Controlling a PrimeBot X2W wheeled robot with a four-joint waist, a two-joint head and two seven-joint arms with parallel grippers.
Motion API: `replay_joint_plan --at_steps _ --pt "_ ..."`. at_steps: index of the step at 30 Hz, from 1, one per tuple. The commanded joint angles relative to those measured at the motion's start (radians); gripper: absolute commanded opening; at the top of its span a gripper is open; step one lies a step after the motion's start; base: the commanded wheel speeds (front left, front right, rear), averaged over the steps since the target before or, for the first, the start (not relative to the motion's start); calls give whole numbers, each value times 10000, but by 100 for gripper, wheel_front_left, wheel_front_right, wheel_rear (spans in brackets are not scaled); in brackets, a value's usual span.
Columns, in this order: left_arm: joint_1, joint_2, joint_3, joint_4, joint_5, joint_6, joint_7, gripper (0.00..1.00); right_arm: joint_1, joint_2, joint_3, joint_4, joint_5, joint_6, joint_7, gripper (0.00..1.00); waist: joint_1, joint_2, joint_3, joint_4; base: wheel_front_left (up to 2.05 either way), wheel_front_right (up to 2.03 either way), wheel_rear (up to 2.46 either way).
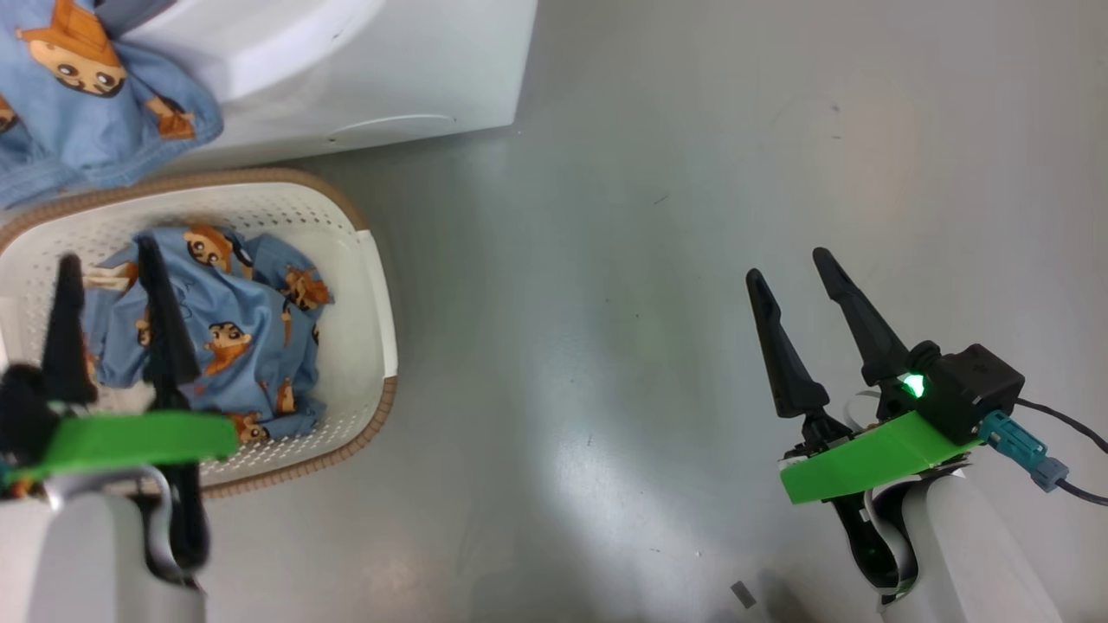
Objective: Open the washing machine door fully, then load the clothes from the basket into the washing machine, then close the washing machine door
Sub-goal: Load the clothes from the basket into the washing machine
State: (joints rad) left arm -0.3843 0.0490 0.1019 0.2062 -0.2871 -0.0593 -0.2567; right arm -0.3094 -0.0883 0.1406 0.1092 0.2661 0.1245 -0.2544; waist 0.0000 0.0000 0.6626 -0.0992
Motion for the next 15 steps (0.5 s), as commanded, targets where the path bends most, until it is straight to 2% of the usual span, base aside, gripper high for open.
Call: replay_joint_plan --at_steps 1,15 --pt "-223 340 354 116 163 -145 -51 100 74 76 241 -194 175 62 -74 100 0 0 2 -57 0 0 0" --pt "-2487 1081 1026 2857 127 -375 -51 100 22 176 268 -173 228 62 -74 100 0 0 235 -395 0 0 0"
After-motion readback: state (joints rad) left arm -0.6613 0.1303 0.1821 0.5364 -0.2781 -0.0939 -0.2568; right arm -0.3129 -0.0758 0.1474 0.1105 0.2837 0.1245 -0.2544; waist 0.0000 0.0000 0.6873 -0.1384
